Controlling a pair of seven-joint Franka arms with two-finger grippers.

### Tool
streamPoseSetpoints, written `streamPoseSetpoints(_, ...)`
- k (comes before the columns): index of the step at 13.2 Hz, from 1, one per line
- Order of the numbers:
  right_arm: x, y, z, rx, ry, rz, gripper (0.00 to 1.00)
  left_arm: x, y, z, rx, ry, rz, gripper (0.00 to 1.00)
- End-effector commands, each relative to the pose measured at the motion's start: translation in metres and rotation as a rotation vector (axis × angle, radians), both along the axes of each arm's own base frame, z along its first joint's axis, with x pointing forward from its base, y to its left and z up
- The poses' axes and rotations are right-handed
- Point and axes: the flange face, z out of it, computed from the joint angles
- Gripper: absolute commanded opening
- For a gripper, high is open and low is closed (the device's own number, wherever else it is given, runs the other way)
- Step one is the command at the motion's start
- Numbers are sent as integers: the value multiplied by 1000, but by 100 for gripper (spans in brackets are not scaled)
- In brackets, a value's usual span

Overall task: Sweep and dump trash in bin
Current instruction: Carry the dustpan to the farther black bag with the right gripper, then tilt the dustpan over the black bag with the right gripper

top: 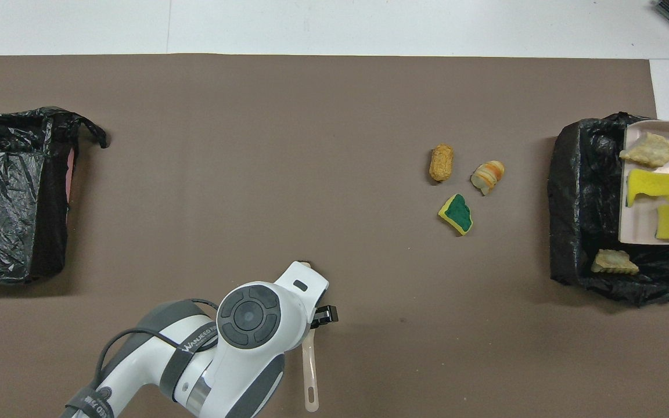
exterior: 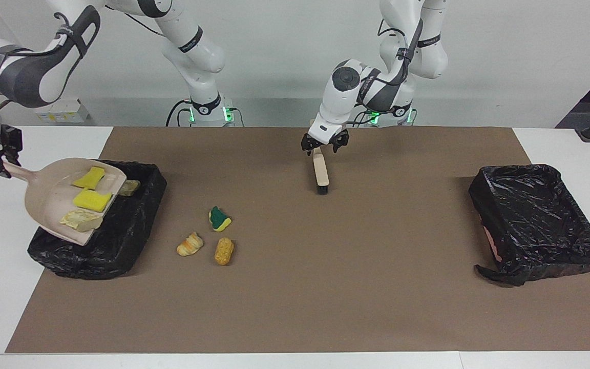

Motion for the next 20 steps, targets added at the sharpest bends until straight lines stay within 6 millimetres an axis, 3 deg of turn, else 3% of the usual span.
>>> streamPoseSetpoints(1,-15,17,-4,-91,40,70,0,8,6,3,7,-13,16,100)
streamPoseSetpoints(2,-18,21,-4,-136,41,33,0,9,5,4,5,-15,15,100)
streamPoseSetpoints(6,-3,73,-1,-334,25,-55,0,14,5,11,-5,-25,22,100)
streamPoseSetpoints(11,6,181,24,-675,78,-12,0,17,2,15,-11,-33,18,100)
streamPoseSetpoints(13,7,207,41,-785,69,24,0,18,2,15,-12,-34,20,100)
streamPoseSetpoints(17,11,207,59,-883,21,58,0,22,-1,17,-17,-39,23,100)
streamPoseSetpoints(19,12,204,74,-813,-21,39,0,25,-1,19,-20,-42,26,100)
streamPoseSetpoints(20,8,198,69,-668,-33,-9,0,26,-1,19,-20,-42,28,100)
